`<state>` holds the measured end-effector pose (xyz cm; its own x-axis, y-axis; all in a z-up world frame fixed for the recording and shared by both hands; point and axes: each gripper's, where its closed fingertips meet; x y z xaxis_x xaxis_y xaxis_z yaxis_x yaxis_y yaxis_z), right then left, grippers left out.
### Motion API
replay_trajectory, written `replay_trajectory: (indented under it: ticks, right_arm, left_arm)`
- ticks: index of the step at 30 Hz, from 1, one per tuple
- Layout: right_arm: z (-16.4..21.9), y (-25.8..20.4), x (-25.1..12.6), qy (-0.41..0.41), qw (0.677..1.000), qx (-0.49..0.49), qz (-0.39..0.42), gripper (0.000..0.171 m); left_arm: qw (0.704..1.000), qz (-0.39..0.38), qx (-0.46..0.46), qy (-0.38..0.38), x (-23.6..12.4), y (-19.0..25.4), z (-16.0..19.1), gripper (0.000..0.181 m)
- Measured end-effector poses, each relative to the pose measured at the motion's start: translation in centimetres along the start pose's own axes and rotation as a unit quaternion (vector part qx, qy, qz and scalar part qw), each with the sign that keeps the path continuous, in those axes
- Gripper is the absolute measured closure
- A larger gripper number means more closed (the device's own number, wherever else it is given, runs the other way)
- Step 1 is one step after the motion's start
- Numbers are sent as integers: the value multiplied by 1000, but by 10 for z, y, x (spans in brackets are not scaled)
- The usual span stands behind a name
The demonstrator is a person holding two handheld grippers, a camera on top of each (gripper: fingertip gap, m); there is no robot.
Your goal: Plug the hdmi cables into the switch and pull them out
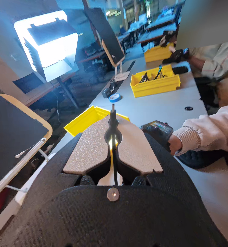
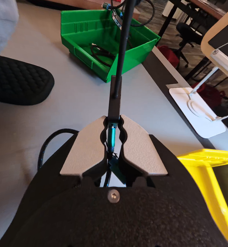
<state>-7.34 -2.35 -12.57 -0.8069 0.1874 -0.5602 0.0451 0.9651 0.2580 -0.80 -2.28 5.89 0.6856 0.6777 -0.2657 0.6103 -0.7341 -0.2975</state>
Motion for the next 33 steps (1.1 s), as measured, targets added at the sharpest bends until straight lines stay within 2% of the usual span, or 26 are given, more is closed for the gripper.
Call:
replay_trajectory:
  ticks: [1,2,3,5,7,11,15,18,21,23,25,27,28,30,31,33]
  right_arm:
    - [0,-3,-5,11,1000,14,-23,157]
    - [-2,-6,-11,25,998,34,-53,157]
    - [-3,-7,-17,38,994,57,-84,157]
    - [-3,-10,-29,57,982,98,-149,157]
    - [-6,-12,-41,85,963,148,-210,157]
    - [-16,-14,-63,148,893,260,-338,157]
    - [-12,-22,-68,153,809,340,-454,157]
    - [2,-38,-58,118,784,361,-492,157]
    - [12,-47,-48,95,762,386,-511,157]
    - [15,-51,-41,83,751,403,-516,154]
    - [17,-58,-36,70,742,408,-527,151]
    - [21,-59,-29,59,748,418,-511,149]
    - [22,-55,-25,62,756,424,-495,147]
    - [19,-33,-26,98,769,436,-456,139]
    - [17,-18,-30,119,782,434,-431,134]
    - [11,10,-54,176,804,410,-393,136]
  left_arm:
    - [1000,15,-13,13,-5,-1,3,157]
    - [999,45,-29,11,-10,1,12,131]
    - [996,72,-54,5,-16,2,24,120]
    - [990,97,-103,19,-27,-4,46,115]
    - [992,80,-98,12,-33,-9,77,115]
    - [999,11,39,-36,-34,8,132,118]
    - [981,-62,162,-92,-21,18,164,123]
    - [960,-120,242,-73,-14,20,165,123]
    - [921,-161,352,-54,-14,30,168,124]
    - [888,-166,426,-44,-12,43,174,128]
    - [854,-169,491,-47,-8,58,181,145]
    - [826,-173,533,-63,-4,65,189,156]
    - [826,-166,534,-72,-2,66,192,158]
    - [848,-142,504,-79,-3,68,194,162]
    - [865,-132,478,-76,-5,67,192,165]
    - [910,-122,392,-58,-13,59,183,167]
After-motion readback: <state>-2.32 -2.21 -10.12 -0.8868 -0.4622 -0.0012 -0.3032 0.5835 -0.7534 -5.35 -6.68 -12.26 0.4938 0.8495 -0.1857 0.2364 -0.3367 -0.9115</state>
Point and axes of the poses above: each gripper's, where its closed fingertips meet, x out along the fingers, z out of its underside, y = z × x across the jaws, and after that the axes turned 8 degrees about -y, right-handed
